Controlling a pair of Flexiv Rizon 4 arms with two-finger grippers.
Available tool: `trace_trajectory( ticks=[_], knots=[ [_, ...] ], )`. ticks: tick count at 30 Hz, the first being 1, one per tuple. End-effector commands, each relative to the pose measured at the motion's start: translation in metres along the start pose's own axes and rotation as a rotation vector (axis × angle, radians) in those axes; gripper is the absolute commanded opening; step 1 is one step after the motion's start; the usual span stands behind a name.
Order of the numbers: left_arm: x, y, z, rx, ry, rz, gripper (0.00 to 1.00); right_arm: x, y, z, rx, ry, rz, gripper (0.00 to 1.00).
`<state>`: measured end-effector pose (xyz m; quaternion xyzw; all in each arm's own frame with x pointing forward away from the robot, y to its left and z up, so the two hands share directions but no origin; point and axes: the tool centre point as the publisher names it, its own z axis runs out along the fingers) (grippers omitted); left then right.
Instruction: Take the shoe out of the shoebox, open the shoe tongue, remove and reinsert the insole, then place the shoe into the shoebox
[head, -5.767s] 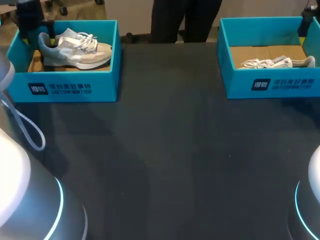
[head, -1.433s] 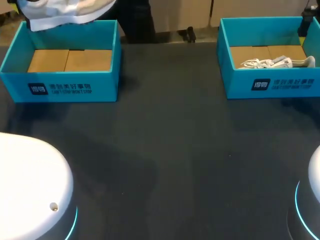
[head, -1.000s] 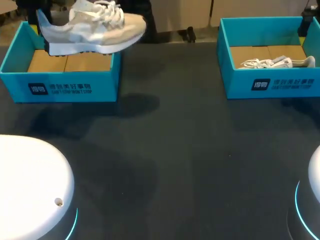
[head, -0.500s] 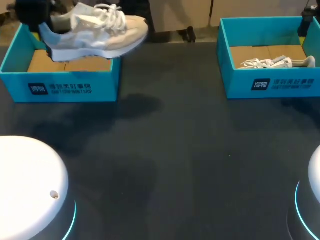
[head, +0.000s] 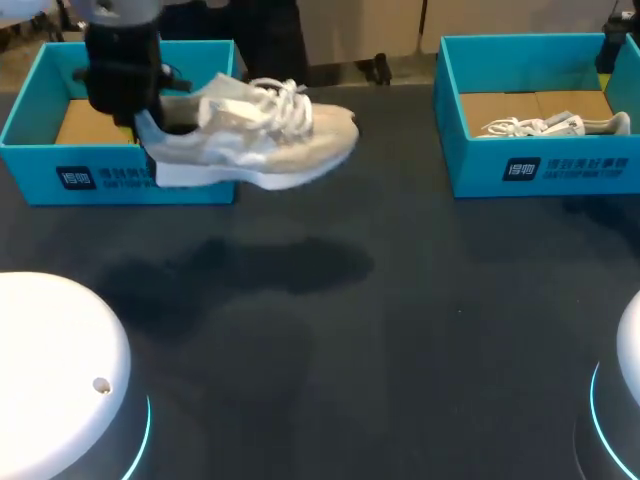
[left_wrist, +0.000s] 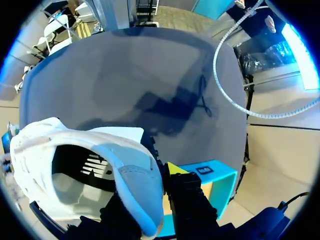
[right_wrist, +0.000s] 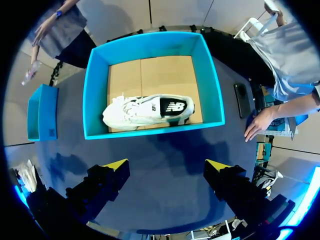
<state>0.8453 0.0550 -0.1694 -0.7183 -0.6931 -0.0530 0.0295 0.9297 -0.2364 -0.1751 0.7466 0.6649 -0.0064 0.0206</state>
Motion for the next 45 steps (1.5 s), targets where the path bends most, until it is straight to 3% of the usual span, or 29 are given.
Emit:
trace_trajectory(
  ticks=[1,21,29,37,45],
  knots=[
    [-0.029,-0.022,0.008,0.001,0.009,0.011,0.00,0.000,0.000,0.000,-0.001,-0.001,0.001,1.00],
    [-0.029,-0.022,0.008,0.001,0.009,0.011,0.00,0.000,0.000,0.000,-0.001,-0.001,0.001,1.00],
    [-0.103,-0.073,0.037,-0.026,0.048,0.071,0.00,0.000,0.000,0.000,-0.001,-0.001,0.001,1.00],
    [-0.159,-0.109,0.073,0.030,0.054,0.092,0.00,0.000,0.000,0.000,-0.001,-0.001,0.001,1.00],
    [-0.164,-0.112,0.076,0.043,0.044,0.090,0.00,0.000,0.000,0.000,-0.001,-0.001,0.001,1.00]
  ],
)
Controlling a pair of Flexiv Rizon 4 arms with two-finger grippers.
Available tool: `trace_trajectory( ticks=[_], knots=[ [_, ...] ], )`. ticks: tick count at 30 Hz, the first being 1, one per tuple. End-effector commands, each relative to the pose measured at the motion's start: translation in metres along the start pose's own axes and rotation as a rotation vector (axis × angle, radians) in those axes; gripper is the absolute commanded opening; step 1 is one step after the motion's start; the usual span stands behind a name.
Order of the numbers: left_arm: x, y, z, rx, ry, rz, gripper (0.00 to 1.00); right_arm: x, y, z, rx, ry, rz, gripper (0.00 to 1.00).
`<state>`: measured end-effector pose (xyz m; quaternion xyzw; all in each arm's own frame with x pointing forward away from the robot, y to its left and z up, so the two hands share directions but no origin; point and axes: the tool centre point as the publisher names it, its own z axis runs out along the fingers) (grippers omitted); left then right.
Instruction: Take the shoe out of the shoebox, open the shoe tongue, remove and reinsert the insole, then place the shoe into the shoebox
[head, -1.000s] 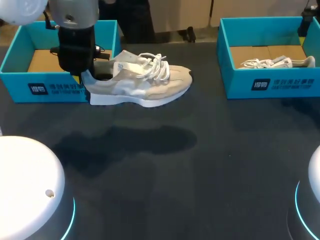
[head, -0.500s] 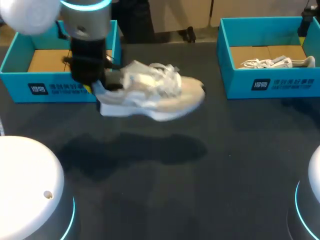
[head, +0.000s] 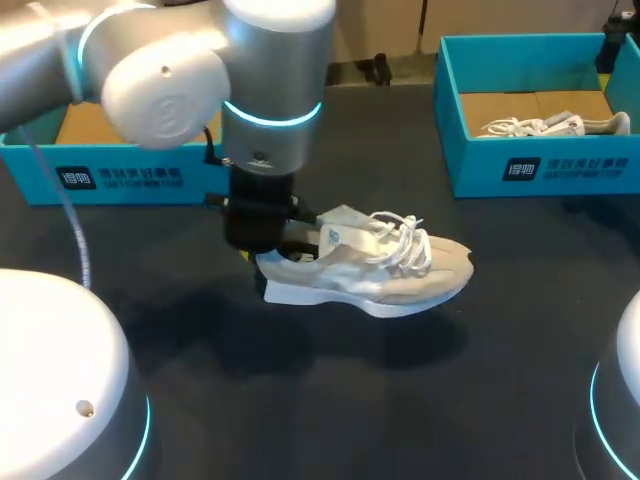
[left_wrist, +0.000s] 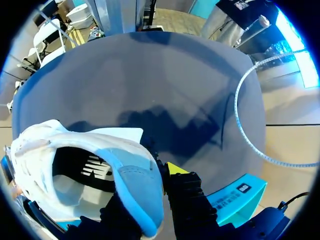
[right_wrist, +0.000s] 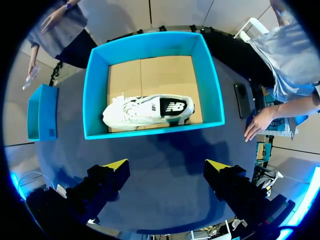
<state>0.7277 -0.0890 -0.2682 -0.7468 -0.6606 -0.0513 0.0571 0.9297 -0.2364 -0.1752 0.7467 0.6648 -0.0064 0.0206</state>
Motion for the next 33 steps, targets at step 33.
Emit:
trace_trajectory(
  ticks=[33],
  knots=[
    [-0.095,-0.023,0.101,-0.025,0.064,0.073,0.00,0.000,0.000,0.000,-0.001,-0.001,0.001,1.00]
  ],
)
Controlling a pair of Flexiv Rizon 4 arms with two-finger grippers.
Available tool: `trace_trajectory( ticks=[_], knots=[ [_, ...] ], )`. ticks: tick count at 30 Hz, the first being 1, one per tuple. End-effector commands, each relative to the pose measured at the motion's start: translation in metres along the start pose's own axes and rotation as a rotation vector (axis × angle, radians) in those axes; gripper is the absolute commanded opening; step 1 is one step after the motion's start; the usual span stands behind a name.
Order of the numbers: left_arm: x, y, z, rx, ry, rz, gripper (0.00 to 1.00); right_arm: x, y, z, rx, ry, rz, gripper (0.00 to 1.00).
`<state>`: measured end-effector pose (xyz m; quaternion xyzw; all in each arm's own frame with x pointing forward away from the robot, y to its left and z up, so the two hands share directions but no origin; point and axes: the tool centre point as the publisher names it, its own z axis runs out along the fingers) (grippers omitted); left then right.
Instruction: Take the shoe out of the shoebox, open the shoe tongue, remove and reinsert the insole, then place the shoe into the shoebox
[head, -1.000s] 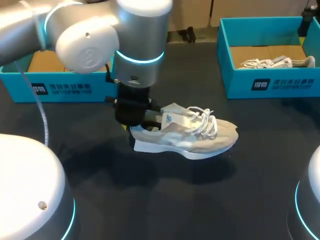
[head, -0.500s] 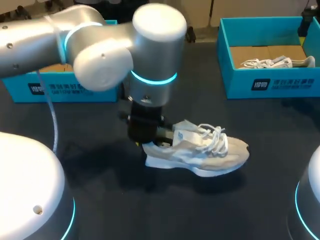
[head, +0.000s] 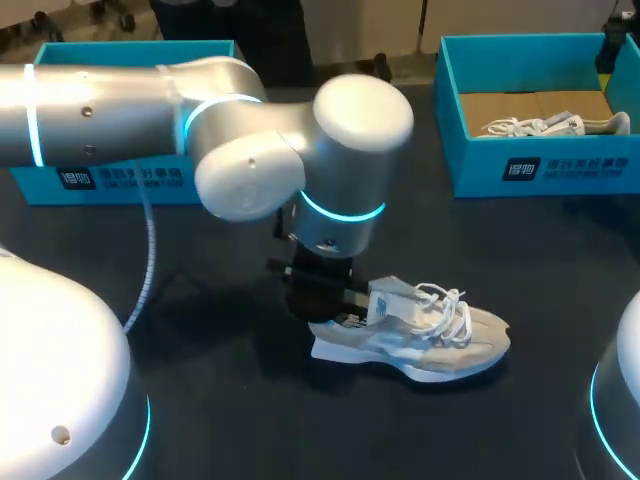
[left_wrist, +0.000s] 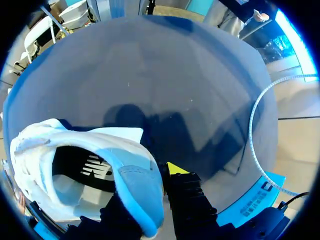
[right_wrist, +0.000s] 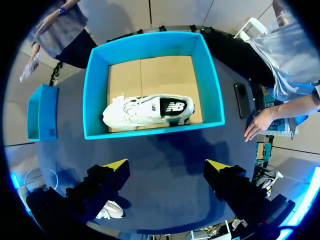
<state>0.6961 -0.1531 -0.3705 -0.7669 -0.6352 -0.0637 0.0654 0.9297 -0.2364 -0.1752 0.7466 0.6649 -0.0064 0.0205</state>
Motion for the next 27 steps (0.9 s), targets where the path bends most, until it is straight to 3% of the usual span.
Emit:
trace_trajectory(
  ticks=[1,16,25,26,27],
  knots=[
    [-0.014,-0.001,0.010,-0.015,0.039,-0.002,0.00,0.000,0.000,0.000,-0.001,-0.001,0.001,1.00],
    [0.000,-0.003,0.017,0.008,0.042,-0.063,0.00,0.000,0.000,0.000,-0.001,-0.001,0.001,1.00],
    [-0.002,0.004,0.022,-0.008,0.055,-0.038,0.00,0.000,0.000,0.000,-0.001,-0.001,0.001,1.00],
    [-0.002,0.004,0.020,-0.007,0.049,-0.034,0.43,0.000,0.000,0.000,-0.001,-0.001,0.001,1.00],
    [-0.002,0.003,0.018,-0.011,0.040,-0.029,0.96,0.000,0.000,0.000,-0.001,-0.001,0.001,1.00]
  ],
)
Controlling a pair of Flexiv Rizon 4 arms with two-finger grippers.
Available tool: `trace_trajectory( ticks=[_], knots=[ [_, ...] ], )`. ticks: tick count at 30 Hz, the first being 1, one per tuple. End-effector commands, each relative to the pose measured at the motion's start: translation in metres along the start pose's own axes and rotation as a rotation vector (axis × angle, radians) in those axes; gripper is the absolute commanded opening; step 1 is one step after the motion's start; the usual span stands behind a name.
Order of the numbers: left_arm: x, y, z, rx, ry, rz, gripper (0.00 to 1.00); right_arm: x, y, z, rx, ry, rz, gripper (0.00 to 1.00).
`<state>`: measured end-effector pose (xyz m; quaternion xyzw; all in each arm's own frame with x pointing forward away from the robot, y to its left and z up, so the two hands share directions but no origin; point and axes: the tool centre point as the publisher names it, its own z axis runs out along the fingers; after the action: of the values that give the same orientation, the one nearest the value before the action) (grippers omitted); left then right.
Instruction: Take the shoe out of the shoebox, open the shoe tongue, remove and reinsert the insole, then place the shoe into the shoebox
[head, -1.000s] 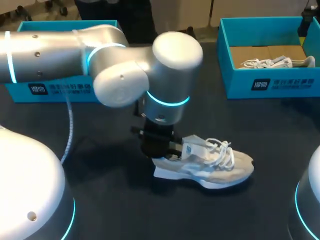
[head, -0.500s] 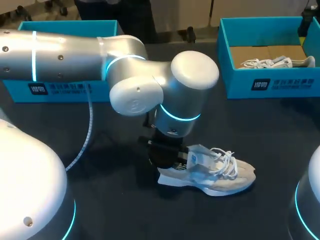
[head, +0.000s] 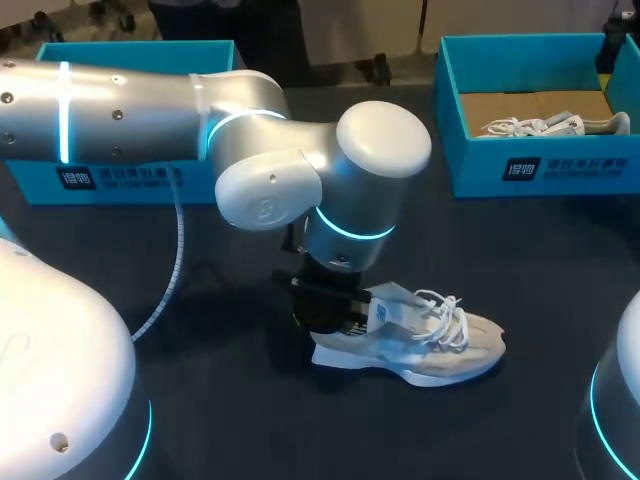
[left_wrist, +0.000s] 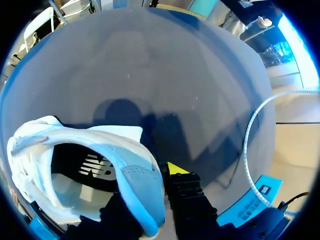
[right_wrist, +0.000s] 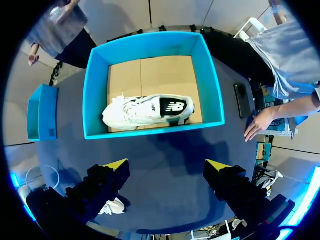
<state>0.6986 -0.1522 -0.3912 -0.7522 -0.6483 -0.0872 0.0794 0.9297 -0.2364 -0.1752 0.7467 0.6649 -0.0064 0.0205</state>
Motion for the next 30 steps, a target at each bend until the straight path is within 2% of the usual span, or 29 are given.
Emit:
trace_trajectory(
  ticks=[1,8,10,15,17,18,20,21,25,27,30],
  knots=[
    [0.002,0.001,-0.007,-0.008,-0.024,0.008,1.00,0.000,0.000,0.000,-0.001,-0.001,0.001,1.00],
    [0.015,-0.001,-0.042,0.006,-0.151,-0.011,1.00,0.000,0.000,0.000,-0.001,-0.001,0.001,1.00],
    [0.021,-0.005,-0.061,0.021,-0.220,-0.034,1.00,0.000,0.000,0.000,-0.001,-0.001,0.001,1.00],
    [0.032,-0.018,-0.087,0.038,-0.320,-0.116,1.00,0.000,0.000,0.000,-0.001,-0.001,0.001,1.00],
    [0.039,-0.019,-0.094,0.121,-0.363,-0.214,1.00,0.000,0.000,0.000,-0.001,-0.001,0.001,1.00],
    [0.041,-0.021,-0.096,0.122,-0.366,-0.242,1.00,0.000,0.000,0.000,-0.001,-0.001,0.001,1.00],
    [0.044,-0.023,-0.099,0.186,-0.390,-0.304,1.00,0.000,0.000,0.000,-0.001,-0.001,0.001,1.00],
    [0.050,-0.025,-0.103,0.239,-0.409,-0.383,1.00,0.000,0.000,0.000,-0.001,-0.001,0.001,1.00],
    [0.067,-0.028,-0.111,0.328,-0.488,-0.525,1.00,0.000,0.000,0.000,-0.001,-0.001,0.001,1.00],
    [0.080,-0.024,-0.112,0.384,-0.488,-0.576,1.00,0.000,0.000,0.000,-0.001,-0.001,0.001,1.00],
    [0.085,-0.022,-0.113,0.386,-0.492,-0.566,1.00,0.000,0.000,0.000,-0.001,-0.001,0.001,1.00]
  ],
)
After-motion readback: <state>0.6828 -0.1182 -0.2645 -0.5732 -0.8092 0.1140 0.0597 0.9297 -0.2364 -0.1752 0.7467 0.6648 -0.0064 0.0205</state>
